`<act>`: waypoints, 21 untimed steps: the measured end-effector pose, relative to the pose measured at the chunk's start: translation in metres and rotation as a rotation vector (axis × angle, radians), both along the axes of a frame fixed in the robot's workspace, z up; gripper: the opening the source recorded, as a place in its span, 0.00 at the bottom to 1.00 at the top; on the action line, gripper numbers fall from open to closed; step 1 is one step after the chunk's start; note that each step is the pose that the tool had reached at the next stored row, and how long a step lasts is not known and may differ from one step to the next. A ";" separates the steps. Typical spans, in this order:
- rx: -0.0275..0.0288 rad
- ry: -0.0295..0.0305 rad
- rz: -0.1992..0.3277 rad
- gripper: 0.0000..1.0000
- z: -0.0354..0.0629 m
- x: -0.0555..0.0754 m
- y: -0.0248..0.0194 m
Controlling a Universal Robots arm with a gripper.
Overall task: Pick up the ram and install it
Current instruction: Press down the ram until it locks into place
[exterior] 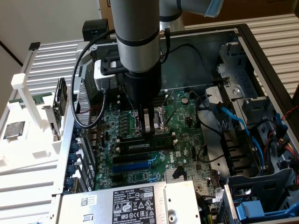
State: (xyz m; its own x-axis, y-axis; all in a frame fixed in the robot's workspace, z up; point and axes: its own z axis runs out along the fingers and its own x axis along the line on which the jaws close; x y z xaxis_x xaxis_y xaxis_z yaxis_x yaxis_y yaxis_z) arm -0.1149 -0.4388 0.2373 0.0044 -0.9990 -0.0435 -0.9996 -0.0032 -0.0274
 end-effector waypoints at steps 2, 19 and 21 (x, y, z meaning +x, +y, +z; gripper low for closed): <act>0.0001 0.0026 0.000 0.10 0.0000 0.000 0.0009; 0.0001 0.0287 0.000 0.10 -0.0012 0.005 0.0011; -0.0001 0.0297 0.000 0.10 -0.0013 0.005 0.0010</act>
State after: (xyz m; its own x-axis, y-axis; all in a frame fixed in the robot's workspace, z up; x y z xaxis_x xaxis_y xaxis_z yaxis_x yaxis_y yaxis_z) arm -0.1096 -0.4378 0.2359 0.0029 -0.9991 -0.0435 -1.0000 -0.0030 0.0023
